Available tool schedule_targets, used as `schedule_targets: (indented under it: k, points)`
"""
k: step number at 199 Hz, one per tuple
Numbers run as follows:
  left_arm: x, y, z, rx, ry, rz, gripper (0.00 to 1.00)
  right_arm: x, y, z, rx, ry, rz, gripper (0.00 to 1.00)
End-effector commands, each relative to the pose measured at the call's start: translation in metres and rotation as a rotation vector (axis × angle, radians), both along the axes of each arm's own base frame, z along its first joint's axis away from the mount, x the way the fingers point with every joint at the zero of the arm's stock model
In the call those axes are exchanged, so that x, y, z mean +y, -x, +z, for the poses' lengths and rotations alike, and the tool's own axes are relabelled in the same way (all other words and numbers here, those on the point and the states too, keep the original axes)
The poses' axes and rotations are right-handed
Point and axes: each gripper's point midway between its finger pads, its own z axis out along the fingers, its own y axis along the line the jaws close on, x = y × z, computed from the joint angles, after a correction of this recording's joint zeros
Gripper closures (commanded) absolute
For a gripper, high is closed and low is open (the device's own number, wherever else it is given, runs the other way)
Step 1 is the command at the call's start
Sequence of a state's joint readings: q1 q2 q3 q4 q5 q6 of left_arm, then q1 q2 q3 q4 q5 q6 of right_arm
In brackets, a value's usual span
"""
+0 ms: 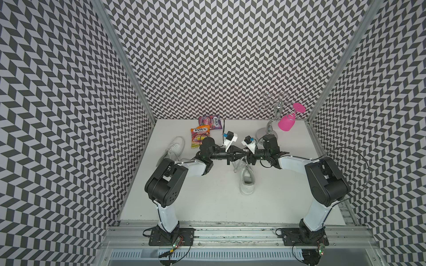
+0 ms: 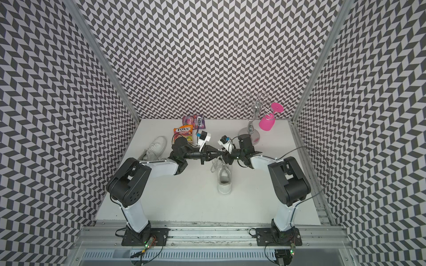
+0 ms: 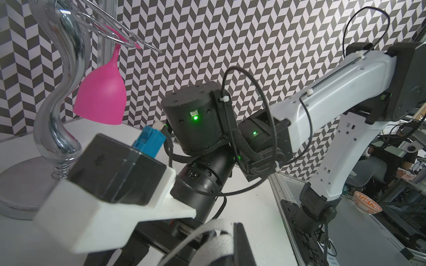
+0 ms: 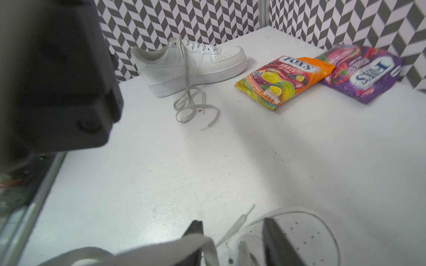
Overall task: Tie the shoes
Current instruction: Cross the shoelace with the shoelace.
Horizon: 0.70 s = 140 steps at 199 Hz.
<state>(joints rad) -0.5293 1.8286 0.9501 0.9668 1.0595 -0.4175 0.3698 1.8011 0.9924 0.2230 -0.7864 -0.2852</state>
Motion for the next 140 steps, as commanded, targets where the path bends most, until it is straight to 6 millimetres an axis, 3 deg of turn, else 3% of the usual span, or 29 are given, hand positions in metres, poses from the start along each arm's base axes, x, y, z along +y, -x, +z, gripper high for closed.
schedule_targets:
  k: [1, 21, 53, 84, 140]
  points:
    - [0.003, -0.004, 0.014, -0.029, 0.015, 0.021, 1.0, -0.006, -0.012, 0.03, -0.071, -0.028, -0.057, 0.81]
    - [0.002, -0.009, 0.013, -0.021, 0.009, 0.031, 1.0, -0.026, -0.017, 0.045, -0.097, -0.033, -0.152, 1.0]
    - [-0.005, -0.023, 0.008, 0.01, -0.007, 0.052, 1.0, -0.055, -0.017, 0.065, -0.111, -0.021, -0.302, 1.0]
    - [-0.014, -0.038, -0.002, 0.055, -0.017, 0.047, 1.0, -0.074, -0.013, 0.071, -0.09, 0.004, -0.416, 1.0]
    - [-0.025, -0.058, -0.02, 0.094, -0.041, 0.04, 1.0, -0.069, 0.012, 0.114, -0.097, -0.077, -0.358, 1.0]
